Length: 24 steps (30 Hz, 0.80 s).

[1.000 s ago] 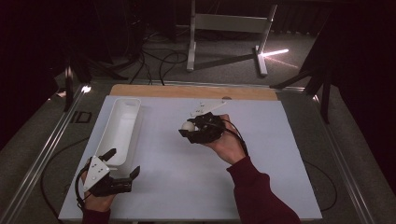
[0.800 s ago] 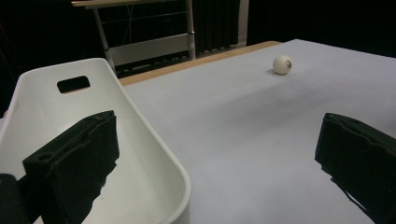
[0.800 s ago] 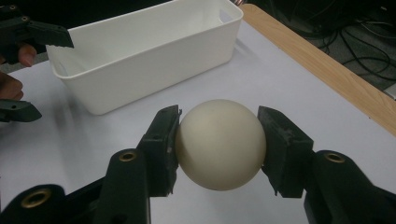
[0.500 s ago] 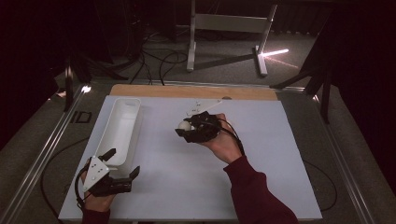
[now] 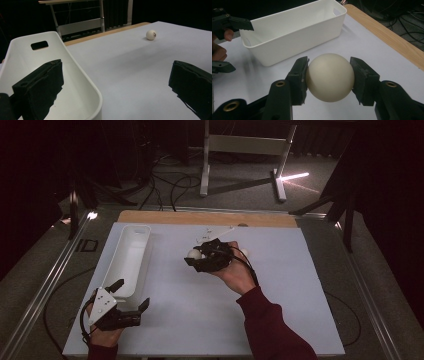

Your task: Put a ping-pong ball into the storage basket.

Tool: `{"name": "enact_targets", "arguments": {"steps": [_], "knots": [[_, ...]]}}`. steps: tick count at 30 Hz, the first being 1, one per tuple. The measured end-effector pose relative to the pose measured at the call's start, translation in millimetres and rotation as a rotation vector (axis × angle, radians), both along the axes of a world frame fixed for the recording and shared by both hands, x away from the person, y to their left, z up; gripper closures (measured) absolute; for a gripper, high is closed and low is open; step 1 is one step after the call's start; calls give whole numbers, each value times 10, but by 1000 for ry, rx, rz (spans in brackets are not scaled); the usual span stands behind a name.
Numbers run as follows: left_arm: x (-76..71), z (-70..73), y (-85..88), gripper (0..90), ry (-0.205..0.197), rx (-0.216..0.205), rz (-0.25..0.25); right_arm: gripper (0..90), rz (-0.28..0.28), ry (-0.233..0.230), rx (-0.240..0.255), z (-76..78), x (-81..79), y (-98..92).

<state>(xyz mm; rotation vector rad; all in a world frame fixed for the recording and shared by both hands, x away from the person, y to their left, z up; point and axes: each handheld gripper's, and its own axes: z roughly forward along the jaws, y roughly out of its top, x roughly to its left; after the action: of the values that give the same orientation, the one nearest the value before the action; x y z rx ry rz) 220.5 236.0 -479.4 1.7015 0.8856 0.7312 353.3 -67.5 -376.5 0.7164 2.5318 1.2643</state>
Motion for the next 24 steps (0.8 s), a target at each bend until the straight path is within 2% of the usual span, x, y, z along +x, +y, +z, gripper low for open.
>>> {"name": "enact_targets", "arguments": {"steps": [24], "knots": [[0,0,3,2,1,2,0,501,11,19,21,-58,64,108]]}}
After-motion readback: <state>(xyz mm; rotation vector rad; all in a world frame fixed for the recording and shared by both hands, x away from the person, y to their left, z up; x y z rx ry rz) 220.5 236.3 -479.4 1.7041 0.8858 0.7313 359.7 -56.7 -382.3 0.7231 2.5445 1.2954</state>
